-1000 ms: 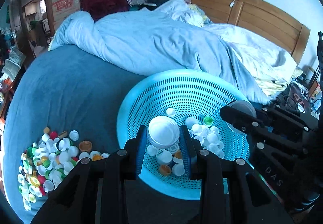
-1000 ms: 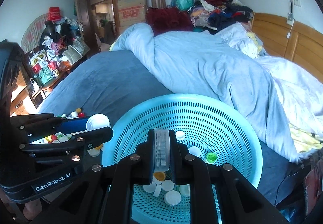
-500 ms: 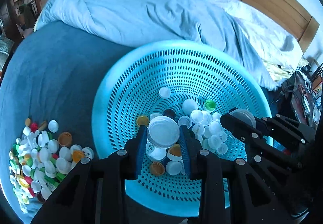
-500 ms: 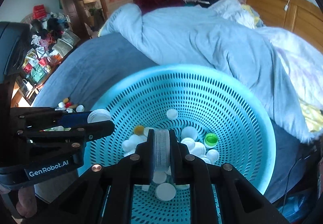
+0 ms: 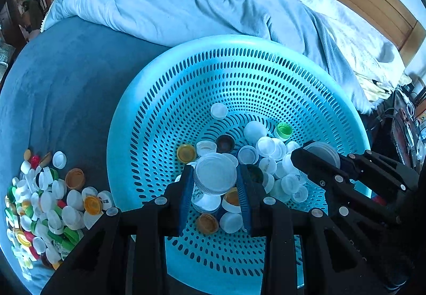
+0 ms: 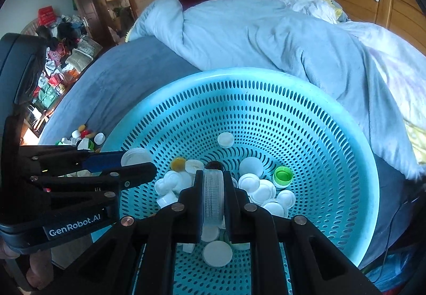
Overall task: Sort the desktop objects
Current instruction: 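Open both grippers to drop the white caps into the basket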
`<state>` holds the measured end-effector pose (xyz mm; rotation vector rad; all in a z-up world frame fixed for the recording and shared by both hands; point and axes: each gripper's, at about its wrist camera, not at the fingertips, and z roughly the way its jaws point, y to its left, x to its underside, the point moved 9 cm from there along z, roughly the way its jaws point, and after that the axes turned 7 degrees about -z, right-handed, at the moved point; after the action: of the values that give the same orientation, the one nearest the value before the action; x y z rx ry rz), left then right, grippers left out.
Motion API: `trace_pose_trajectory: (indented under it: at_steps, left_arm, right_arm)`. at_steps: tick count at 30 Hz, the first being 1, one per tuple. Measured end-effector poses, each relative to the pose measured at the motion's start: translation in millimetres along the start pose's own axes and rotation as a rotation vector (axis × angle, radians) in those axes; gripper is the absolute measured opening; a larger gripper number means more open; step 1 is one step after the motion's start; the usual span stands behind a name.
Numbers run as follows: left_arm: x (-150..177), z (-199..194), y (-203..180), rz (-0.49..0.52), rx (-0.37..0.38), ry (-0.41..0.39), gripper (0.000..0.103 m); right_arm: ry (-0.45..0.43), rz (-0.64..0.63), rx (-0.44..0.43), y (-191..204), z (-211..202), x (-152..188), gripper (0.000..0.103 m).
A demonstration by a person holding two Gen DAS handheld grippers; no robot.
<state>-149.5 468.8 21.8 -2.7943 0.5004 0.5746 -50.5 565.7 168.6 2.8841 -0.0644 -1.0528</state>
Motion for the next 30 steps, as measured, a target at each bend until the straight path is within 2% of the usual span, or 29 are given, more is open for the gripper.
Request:
trace_pose_trajectory:
  at_steps: [17, 19, 21, 25, 27, 30]
  left_arm:
    - [1.4, 4.5, 1.0, -0.003, -0.002, 0.004, 0.028]
    - [2.4, 4.2, 1.3, -0.003, 0.001, 0.004, 0.028]
    - [2.2, 3.9, 2.1, -0.005, 0.002, 0.003, 0.028]
    - [-0.1, -2.9, 7.3, -0.013, 0.008, -0.014, 0.033]
    - [1.3, -16.3, 14.2, -0.011, 0.009, -0.052, 0.036]
    - [10.2, -54.5, 39.4, -0.019, -0.008, -0.178, 0.036]
  right_arm:
    - [-0.003, 0.005, 0.009, -0.5, 3.9, 1.2, 0.015]
    - [-0.006, 0.004, 0.016, -0.7, 2.8, 0.7, 0.035]
    - [-0.013, -0.001, 0.024, -0.7, 0.8, -0.6, 0.046]
    - [-0.038, 0.001, 0.038, -0.6, -8.0, -3.9, 0.058]
    - [-0.067, 0.001, 0.039, 3.0, -18.0, -8.5, 0.064]
    - [-0.122, -0.025, 0.028, 18.0, -37.8, -13.7, 0.066]
